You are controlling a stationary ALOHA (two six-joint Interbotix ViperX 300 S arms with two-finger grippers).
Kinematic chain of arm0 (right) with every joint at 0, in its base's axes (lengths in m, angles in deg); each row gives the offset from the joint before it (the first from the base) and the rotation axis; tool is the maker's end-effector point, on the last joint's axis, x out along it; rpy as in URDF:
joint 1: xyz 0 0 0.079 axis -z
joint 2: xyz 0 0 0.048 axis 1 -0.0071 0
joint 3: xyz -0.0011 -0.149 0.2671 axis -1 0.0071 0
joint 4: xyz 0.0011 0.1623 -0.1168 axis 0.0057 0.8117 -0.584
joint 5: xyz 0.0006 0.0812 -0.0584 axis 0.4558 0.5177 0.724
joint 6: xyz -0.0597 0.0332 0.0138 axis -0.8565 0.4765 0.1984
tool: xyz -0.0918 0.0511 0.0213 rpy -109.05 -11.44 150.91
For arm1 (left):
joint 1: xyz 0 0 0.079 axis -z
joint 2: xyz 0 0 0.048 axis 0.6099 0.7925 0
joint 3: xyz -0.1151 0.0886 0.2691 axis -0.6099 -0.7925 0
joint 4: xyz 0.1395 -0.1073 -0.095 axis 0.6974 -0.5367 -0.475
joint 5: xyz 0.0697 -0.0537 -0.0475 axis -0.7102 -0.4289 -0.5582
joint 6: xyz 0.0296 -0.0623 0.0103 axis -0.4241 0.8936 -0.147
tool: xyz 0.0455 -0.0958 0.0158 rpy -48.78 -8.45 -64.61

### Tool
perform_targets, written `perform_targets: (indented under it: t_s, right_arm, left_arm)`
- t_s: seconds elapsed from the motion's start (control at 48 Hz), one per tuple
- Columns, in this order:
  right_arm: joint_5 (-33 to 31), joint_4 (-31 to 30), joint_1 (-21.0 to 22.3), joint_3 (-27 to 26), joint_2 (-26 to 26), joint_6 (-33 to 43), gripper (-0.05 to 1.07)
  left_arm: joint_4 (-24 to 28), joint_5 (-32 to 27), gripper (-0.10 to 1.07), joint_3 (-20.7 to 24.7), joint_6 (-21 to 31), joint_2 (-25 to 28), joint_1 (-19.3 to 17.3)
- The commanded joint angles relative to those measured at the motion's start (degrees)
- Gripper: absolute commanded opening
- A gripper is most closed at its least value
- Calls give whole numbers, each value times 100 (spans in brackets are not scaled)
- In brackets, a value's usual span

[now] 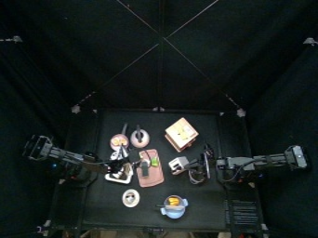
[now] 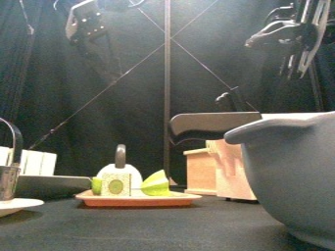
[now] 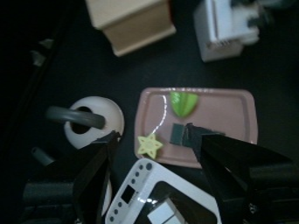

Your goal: Grab cleaver handle

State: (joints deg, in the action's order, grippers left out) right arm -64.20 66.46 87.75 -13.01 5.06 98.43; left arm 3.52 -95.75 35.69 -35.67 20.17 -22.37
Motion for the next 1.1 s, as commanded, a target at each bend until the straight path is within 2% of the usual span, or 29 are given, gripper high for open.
perform_targets:
  t_s: [0.0,0.146,0.375,0.542,0.667,0.792,1.083]
  right_arm:
    - [-26,-9,18,-149,0,-9,1]
    - [-123,26,18,-105,0,0,1]
    - [-615,-9,-26,35,9,-18,1]
    - [-1178,-132,-105,149,-18,-9,1]
    - [-1521,-237,-237,202,-35,-9,1]
    - [-1582,-255,-246,237,-53,-9,1]
    - [-1573,-316,-237,255,-70,-18,1]
  left_arm:
    - [-272,483,96,26,-308,132,149]
    - [-624,1802,96,-202,-589,290,360]
    - [-1055,4008,96,-844,-308,378,369]
    - [-1477,5229,96,-1037,-281,800,387]
    - [-1529,5713,96,-993,-264,1178,387]
    - [-1635,5924,96,-809,-264,1529,431]
    - [-1749,5994,96,-281,-352,2347,510]
